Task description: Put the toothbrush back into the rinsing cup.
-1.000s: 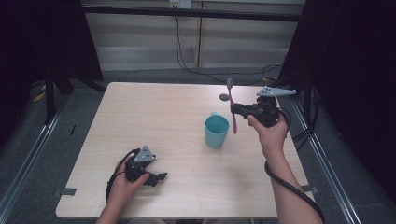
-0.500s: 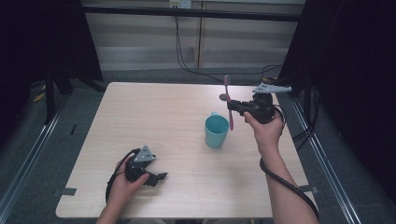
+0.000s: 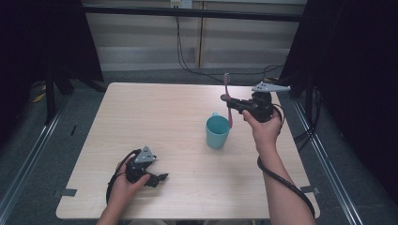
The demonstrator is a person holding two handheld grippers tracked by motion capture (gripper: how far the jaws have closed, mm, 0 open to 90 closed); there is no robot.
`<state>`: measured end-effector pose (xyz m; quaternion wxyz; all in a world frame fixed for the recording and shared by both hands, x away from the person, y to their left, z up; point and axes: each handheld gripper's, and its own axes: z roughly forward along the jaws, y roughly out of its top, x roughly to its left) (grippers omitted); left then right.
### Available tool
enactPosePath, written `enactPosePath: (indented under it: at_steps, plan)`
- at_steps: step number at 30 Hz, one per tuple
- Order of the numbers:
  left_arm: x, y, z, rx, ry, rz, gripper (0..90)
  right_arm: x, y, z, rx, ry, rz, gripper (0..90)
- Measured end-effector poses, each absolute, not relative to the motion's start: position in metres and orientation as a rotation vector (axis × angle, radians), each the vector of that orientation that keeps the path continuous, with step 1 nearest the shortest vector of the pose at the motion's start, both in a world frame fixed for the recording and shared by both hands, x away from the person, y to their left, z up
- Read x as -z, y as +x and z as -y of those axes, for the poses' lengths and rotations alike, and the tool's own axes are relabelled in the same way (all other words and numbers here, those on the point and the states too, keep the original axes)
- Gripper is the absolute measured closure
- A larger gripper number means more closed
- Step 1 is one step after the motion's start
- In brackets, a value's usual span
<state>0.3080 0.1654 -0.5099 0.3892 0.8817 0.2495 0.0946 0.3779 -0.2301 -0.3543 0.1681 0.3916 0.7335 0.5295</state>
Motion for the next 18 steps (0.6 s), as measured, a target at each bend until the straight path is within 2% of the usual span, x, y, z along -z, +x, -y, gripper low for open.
enactPosePath:
  at_steps: [18]
  plan:
    - [0.5097,0.3080,-0.1656,-0.241,2.245,-0.634,15.0,0.3620,0.3878,0.2210,-1.513,1.119,-2.082,83.1]
